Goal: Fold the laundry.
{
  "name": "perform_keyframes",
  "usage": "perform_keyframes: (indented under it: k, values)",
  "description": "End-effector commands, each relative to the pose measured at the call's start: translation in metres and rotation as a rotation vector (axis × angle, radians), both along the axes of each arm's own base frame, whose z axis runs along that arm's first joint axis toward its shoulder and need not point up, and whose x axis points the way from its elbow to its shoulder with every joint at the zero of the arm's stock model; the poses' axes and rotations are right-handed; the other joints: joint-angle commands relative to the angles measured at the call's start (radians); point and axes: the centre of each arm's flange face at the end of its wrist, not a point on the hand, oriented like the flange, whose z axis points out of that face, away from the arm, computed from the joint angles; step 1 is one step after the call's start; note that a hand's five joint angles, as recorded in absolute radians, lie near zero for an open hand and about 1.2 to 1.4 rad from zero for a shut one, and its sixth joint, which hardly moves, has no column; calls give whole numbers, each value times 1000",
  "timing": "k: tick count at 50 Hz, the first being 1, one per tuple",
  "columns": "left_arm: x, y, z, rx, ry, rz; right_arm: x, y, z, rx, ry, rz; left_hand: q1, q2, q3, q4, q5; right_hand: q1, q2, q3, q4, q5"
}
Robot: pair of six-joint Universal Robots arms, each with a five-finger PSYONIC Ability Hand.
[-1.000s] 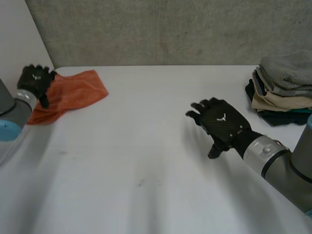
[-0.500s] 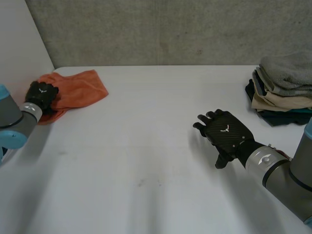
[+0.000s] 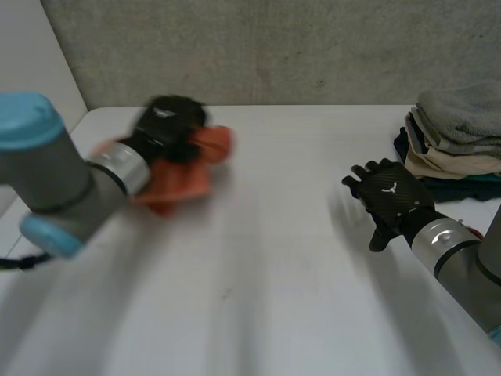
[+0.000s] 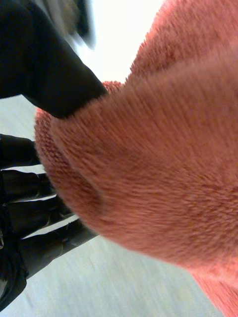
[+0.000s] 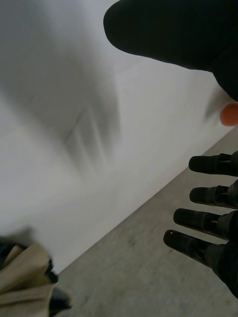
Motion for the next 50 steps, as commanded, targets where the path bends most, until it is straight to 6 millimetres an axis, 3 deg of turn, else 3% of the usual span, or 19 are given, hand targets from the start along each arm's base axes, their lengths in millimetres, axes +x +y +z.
perform_keyframes:
  k: [1,4,8,12,15,19,27,34,41,50]
  values:
    - [-72,118,-26,119,48,-331,-10,-11,4,1,-20,-100,11,-105,-99,-108,-73,-24,-45,-38,-58,-68]
    - [-84,137,-37,133,20,-378,-13,-13,4,8,-34,-120,-885,-1001,-995,-1004,-969,-24,-45,-38,-58,-68]
    - [-87,140,-34,83,-8,-367,-17,-17,6,14,-54,-140,-885,-1000,-994,-1003,-968,-24,-45,-38,-58,-68]
    - [-79,128,-23,14,-34,-286,-21,-21,9,13,-66,-151,-870,-986,-980,-989,-954,-24,-45,-38,-58,-68]
    - [-61,110,-13,-11,-47,-161,-21,-22,12,7,-71,-155,-858,-974,-968,-977,-942,-24,-45,-38,-58,-68]
    - [-41,109,-9,23,-69,-59,-21,-19,21,3,-79,-142,-843,-959,-953,-962,-927,-24,-45,-38,-58,-68]
    - [-3,140,-23,138,-161,27,-12,16,40,206,-49,15,-838,-953,-947,-956,-921,-24,-45,-38,-58,-68]
    - [20,140,-48,158,-292,57,-15,45,38,323,91,85,-838,-953,-947,-956,-921,-24,-45,-38,-58,-68]
    - [17,127,-71,136,-375,-15,-15,55,23,316,183,144,-838,-953,-947,-956,-921,-24,-45,-38,-58,-68]
    - [-9,103,-85,43,-338,-41,-15,43,-8,272,187,94,-785,-901,-895,-904,-869,-24,-45,-38,-58,-68]
